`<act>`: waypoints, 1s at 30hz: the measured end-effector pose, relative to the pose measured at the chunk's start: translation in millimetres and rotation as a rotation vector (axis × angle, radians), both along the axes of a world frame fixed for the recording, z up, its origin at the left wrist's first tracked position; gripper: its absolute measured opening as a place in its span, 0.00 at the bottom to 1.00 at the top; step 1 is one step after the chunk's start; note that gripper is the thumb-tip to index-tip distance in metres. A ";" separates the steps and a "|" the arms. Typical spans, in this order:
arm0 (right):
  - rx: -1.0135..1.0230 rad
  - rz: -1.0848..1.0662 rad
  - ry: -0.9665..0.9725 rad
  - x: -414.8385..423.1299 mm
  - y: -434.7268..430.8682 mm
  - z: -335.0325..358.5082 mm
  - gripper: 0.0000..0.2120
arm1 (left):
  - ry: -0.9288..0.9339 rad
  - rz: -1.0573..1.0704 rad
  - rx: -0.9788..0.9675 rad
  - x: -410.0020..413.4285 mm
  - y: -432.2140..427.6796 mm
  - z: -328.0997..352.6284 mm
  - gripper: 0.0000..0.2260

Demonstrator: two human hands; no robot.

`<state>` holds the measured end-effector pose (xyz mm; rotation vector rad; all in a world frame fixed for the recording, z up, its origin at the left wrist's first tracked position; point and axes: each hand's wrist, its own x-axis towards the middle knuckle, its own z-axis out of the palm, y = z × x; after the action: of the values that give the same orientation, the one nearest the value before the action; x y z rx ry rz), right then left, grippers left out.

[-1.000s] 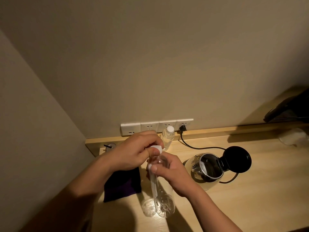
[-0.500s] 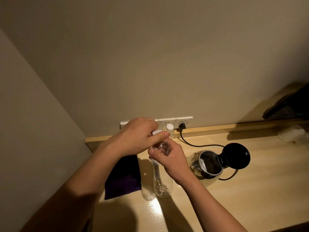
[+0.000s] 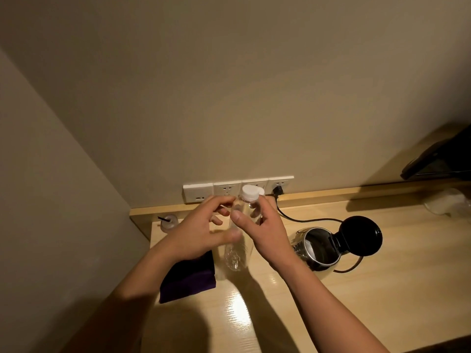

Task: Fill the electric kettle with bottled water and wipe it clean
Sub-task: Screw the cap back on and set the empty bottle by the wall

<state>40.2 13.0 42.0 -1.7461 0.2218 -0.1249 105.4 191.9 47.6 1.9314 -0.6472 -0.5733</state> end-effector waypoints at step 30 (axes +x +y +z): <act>-1.105 0.529 0.096 119.9 -41.7 -37.8 0.18 | 0.150 0.270 0.048 67.7 -47.3 -153.5 0.30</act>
<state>160.0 -28.6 4.1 -2.8447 -0.3197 0.2816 173.1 144.6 -105.9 1.9575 -0.2740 -0.5591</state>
